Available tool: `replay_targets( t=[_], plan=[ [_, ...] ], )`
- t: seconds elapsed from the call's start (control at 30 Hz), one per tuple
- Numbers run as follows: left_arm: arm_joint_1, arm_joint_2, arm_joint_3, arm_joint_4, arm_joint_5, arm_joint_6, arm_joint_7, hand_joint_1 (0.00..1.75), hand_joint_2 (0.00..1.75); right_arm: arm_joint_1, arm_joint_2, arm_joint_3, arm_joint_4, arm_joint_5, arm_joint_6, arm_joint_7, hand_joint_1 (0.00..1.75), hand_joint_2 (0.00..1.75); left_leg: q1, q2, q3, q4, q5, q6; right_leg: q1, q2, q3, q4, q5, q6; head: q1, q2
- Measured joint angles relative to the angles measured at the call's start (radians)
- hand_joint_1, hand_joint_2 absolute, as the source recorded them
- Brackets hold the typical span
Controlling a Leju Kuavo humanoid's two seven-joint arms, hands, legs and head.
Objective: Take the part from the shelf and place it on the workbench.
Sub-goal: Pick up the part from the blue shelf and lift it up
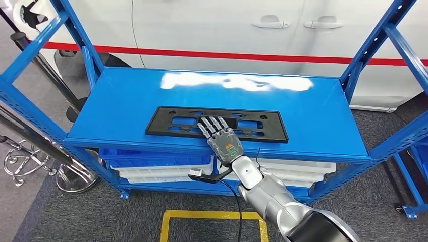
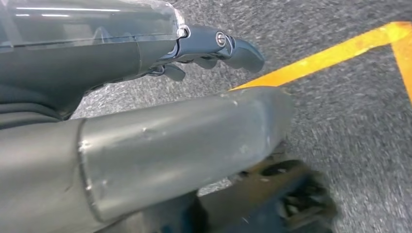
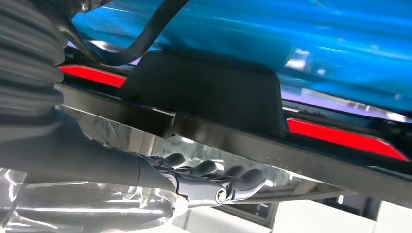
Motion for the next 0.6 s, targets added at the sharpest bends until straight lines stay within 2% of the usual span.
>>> replay_targets(
  t=[0.03,0.07,0.1,0.13,0.17,0.2,0.27,0.3,0.33,0.4,0.47,0.5,0.53,0.57,0.6],
  plan=[
    [0.002,0.001,0.0,0.0,0.001,0.0,0.0,0.0,0.0,0.001,0.0,-0.009,0.001,0.001,0.0,0.004,0.0,1.75,0.003,0.0,-0.005,-0.008,0.021,-0.005,-0.002,0.0,0.0,0.005,-0.003,0.004,0.0,0.0],
    [0.002,0.003,0.0,0.0,0.003,0.001,0.0,0.0,0.0,0.003,0.0,-0.02,0.002,0.004,0.0,0.008,0.0,1.75,0.007,0.001,0.011,-0.054,0.058,-0.009,-0.006,0.0,0.0,0.012,-0.007,0.01,0.0,0.0],
    [0.002,0.005,0.0,0.0,0.004,0.002,0.0,0.0,0.0,0.005,0.0,-0.032,0.001,0.006,0.0,0.011,0.0,1.75,0.011,0.002,0.039,-0.12,0.092,-0.014,-0.008,0.0,-0.001,0.021,-0.012,0.017,0.0,0.0],
    [0.002,0.006,0.0,0.0,0.005,0.003,0.0,0.0,0.0,0.006,-0.001,-0.045,0.0,0.01,0.0,0.014,0.0,1.75,0.012,0.001,0.065,-0.178,0.115,-0.013,-0.008,0.001,-0.005,0.033,-0.019,0.026,0.0,0.0],
    [0.001,0.006,-0.001,0.0,0.006,0.003,0.0,0.0,0.0,0.006,-0.002,-0.058,-0.001,0.015,0.0,0.017,0.0,1.75,0.013,0.0,0.084,-0.218,0.127,-0.006,-0.008,0.002,-0.009,0.042,-0.025,0.033,0.0,0.0],
    [0.0,0.006,-0.001,0.0,0.007,0.003,0.0,0.0,0.0,0.007,-0.004,-0.071,-0.003,0.019,0.0,0.024,0.0,1.75,0.012,-0.001,0.09,-0.234,0.127,0.003,-0.006,0.003,-0.013,0.048,-0.029,0.04,0.001,0.0],
    [0.0,0.007,-0.004,0.0,0.009,0.004,0.0,0.0,0.0,0.01,-0.007,-0.092,-0.003,0.025,0.0,0.04,0.0,1.75,0.008,-0.003,0.086,-0.232,0.129,0.028,-0.006,0.005,-0.017,0.048,-0.03,0.05,0.002,0.0],
    [0.0,0.007,-0.005,0.0,0.01,0.005,0.0,0.0,0.0,0.013,-0.009,-0.103,-0.004,0.026,0.0,0.048,0.0,1.75,0.008,-0.003,0.085,-0.233,0.133,0.036,-0.008,0.006,-0.019,0.052,-0.032,0.055,0.002,0.0],
    [0.0,0.007,-0.006,0.0,0.011,0.005,0.0,0.0,0.0,0.016,-0.012,-0.114,-0.009,0.026,0.0,0.054,0.0,1.75,0.008,-0.002,0.083,-0.235,0.137,0.044,-0.01,0.005,-0.026,0.069,-0.044,0.06,0.002,0.0],
    [0.0,0.007,-0.008,0.0,0.012,0.006,0.001,0.0,0.0,0.029,-0.019,-0.139,-0.032,0.026,0.0,0.06,0.0,1.75,0.009,-0.001,0.079,-0.236,0.143,0.053,-0.012,0.005,-0.066,0.159,-0.101,0.067,0.002,0.0],
    [0.002,0.007,-0.01,0.0,0.013,0.006,0.002,0.0,0.0,0.046,-0.024,-0.166,-0.066,0.027,0.0,0.062,0.0,1.75,0.005,-0.001,0.072,-0.235,0.147,0.058,-0.011,0.005,-0.127,0.287,-0.165,0.07,0.002,0.0],
    [0.003,0.007,-0.011,0.0,0.013,0.007,0.002,0.0,0.0,0.054,-0.026,-0.179,-0.082,0.027,0.0,0.062,0.0,1.75,0.003,-0.001,0.069,-0.235,0.148,0.06,-0.011,0.005,-0.144,0.325,-0.175,0.069,0.002,0.0],
    [0.005,0.007,-0.012,0.0,0.014,0.007,0.003,0.0,0.0,0.061,-0.028,-0.191,-0.096,0.027,0.0,0.062,0.0,1.75,0.001,-0.001,0.069,-0.235,0.149,0.06,-0.009,0.005,-0.142,0.325,-0.165,0.065,0.002,0.0],
    [0.005,0.007,-0.012,0.0,0.014,0.007,0.003,0.0,0.0,0.066,-0.028,-0.202,-0.108,0.027,0.0,0.062,0.0,1.75,-0.002,-0.001,0.069,-0.235,0.149,0.06,-0.007,0.005,-0.12,0.287,-0.139,0.058,0.002,0.0],
    [0.005,0.006,-0.013,0.0,0.014,0.007,0.003,0.0,0.0,0.069,-0.029,-0.212,-0.119,0.027,0.0,0.062,0.0,1.75,-0.004,-0.001,0.07,-0.235,0.15,0.06,-0.002,0.006,-0.083,0.219,-0.106,0.048,0.002,0.0]
  ],
)
